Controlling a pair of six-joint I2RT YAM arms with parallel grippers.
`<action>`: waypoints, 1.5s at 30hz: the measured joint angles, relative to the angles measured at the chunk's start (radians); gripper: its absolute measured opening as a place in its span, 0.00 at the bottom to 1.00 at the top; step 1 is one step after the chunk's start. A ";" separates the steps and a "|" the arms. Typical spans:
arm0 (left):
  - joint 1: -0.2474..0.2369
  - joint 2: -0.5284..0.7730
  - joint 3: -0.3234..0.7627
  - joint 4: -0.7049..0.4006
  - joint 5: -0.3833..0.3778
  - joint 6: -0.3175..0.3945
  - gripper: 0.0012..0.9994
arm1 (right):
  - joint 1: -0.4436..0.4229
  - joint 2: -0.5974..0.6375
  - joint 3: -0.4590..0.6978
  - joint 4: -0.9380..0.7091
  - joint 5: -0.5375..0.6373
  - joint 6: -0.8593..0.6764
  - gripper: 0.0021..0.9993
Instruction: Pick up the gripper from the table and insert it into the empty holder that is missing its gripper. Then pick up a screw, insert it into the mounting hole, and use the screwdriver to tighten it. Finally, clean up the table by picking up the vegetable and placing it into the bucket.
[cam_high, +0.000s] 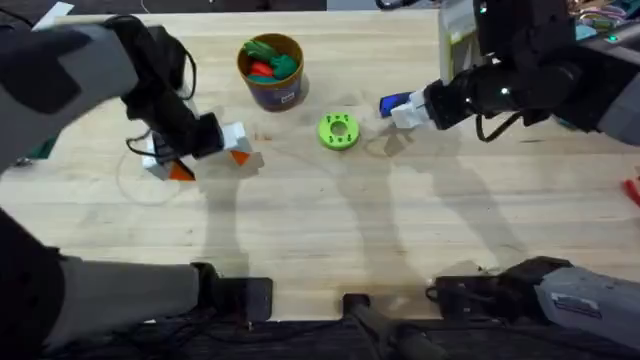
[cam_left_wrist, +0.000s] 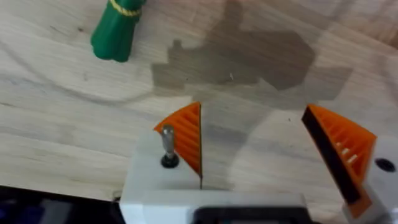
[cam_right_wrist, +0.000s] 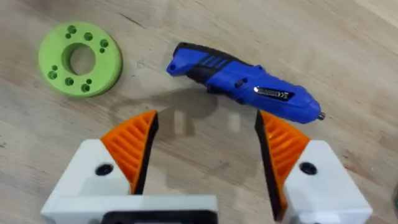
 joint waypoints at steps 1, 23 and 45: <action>0.000 0.000 0.023 -0.018 -0.006 0.029 0.97 | 0.000 0.000 0.000 0.000 0.000 0.000 0.93; 0.212 0.035 0.223 0.051 -0.128 0.629 0.97 | 0.000 0.000 0.000 0.000 0.000 0.000 0.93; 0.254 0.315 0.238 0.088 -0.081 0.691 0.02 | 0.000 0.000 0.000 0.000 0.000 0.000 0.93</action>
